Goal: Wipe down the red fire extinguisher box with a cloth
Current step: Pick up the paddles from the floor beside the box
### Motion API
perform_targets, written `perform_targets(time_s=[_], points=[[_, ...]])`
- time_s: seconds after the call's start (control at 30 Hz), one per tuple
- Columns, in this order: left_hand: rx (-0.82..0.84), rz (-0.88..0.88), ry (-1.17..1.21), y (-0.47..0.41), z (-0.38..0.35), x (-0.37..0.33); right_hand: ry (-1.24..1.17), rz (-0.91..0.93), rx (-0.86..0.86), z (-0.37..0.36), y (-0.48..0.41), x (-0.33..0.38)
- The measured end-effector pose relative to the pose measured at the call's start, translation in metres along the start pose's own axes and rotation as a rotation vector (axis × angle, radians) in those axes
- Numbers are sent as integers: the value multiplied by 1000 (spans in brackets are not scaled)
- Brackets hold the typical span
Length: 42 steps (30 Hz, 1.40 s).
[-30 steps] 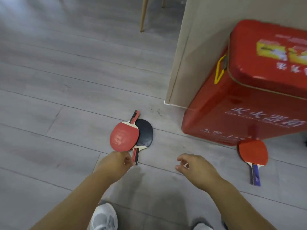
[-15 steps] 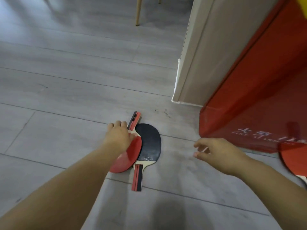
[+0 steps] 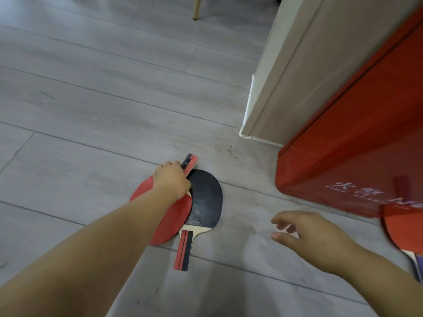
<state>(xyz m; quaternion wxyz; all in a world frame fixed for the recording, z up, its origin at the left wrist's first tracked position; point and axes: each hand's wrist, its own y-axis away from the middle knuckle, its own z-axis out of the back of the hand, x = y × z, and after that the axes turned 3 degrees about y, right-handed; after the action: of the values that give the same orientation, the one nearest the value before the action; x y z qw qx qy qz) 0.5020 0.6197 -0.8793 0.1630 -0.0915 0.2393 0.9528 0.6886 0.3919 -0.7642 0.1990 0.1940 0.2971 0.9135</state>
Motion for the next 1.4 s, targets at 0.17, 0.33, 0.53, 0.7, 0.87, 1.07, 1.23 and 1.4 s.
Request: perform_targets(time_s=[0.17,0.33,0.53,0.7,0.87,1.07,1.23,1.4], points=[[78,-289,-167,39,1,1,42,13,23,-6,-7,15],[-26,-731,-346,75,5,7,47,47,-52,-7,-16,39],[-322,-1078,-360,89,-11,9,-53,82,69,-21,-22,62],[-378,-1179,-255,94,-20,-1,-381,39,113,-34,-24,63],[-457,-905,-10,104,-25,11,-674,-74,95,-29,-29,54],[-375,-362,165,126,-38,31,-950,-198,-78,-18,-27,31],[274,149,313,128,-58,29,-1015,-273,-152,-19,-24,15],[326,271,264,125,-66,12,-1078,-287,-193,-20,-16,5]])
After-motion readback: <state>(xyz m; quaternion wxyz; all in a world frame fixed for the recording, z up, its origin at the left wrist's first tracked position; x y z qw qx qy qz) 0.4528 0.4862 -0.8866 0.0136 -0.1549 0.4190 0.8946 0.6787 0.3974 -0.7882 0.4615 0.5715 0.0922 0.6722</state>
